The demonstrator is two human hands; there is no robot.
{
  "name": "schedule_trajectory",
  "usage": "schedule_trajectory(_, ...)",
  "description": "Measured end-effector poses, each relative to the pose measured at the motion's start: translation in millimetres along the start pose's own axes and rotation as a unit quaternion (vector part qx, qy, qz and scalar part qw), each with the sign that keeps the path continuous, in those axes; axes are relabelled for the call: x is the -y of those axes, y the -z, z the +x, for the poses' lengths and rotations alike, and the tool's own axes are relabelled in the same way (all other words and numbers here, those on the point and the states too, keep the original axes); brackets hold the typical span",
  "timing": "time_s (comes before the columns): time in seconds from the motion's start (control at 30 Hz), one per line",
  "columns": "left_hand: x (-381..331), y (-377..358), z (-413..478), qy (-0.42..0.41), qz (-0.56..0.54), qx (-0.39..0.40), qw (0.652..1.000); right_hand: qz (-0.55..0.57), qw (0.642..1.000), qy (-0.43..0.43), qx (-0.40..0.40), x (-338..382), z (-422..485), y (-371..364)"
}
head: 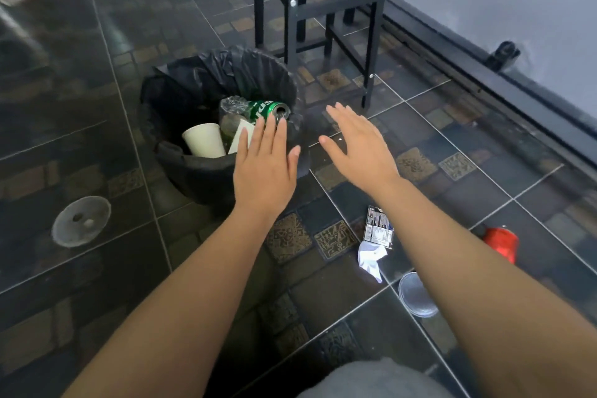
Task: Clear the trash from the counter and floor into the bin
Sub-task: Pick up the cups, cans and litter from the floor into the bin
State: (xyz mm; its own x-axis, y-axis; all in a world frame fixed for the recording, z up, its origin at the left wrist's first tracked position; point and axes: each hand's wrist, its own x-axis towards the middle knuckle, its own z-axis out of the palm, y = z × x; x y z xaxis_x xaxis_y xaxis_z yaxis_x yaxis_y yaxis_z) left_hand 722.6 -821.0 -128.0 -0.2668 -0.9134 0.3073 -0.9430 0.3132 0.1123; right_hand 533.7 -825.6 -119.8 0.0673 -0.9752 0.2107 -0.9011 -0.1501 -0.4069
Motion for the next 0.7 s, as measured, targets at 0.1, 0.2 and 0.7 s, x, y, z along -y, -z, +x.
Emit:
schedule_trajectory(0.1, -34.5, -13.9, -7.5, -0.057, -0.002, 0.015, 0.998, 0.004, 0.998, -0.061, -0.006, -32.9, -34.7, 10.4)
schedule_trajectory(0.2, -68.3, -33.5, -18.6, -0.096, -0.019, 0.051, 0.994, -0.01, 0.99, -0.138, -0.006, -68.1, -74.4, 19.2)
schedule_trajectory(0.7, -189.6, -137.5, -53.7, -0.034, -0.033, 0.347, 0.937, -0.075, 0.865, -0.491, 0.062, -192.1, -230.7, 12.9)
